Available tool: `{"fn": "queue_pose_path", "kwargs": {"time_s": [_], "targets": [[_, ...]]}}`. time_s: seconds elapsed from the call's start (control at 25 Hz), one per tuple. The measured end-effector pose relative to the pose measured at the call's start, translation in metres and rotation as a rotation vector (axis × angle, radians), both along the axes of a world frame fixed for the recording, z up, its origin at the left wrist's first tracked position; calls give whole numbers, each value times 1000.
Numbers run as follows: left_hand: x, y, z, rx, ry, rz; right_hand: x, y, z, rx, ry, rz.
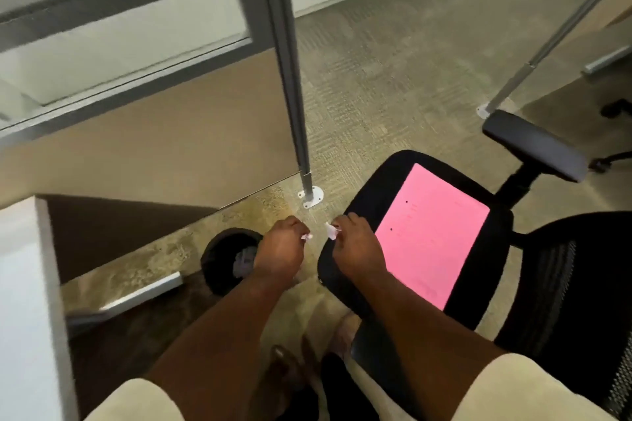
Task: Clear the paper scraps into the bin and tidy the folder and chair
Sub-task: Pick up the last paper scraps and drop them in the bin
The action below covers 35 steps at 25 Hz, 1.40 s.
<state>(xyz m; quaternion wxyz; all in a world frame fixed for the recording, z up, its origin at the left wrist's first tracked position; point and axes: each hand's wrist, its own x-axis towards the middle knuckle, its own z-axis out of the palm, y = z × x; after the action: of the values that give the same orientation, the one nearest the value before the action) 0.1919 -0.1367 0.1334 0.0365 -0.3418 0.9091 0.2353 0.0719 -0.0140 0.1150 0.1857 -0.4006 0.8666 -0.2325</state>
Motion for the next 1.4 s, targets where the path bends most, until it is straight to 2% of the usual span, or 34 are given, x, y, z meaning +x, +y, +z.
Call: {"fn": "queue_pose_path", "kwargs": {"time_s": [0.32, 0.56, 0.96, 1.4], "targets": [[139, -41, -1, 32, -70, 360, 104, -67, 2, -7, 19, 252], [190, -64, -30, 30, -75, 521, 144, -107, -36, 48, -33, 392], [225, -95, -92, 69, -47, 619, 183, -163, -109, 164, -61, 497], [216, -137, -213, 151, 19, 689, 195, -221, -223, 192, -19, 593]]}}
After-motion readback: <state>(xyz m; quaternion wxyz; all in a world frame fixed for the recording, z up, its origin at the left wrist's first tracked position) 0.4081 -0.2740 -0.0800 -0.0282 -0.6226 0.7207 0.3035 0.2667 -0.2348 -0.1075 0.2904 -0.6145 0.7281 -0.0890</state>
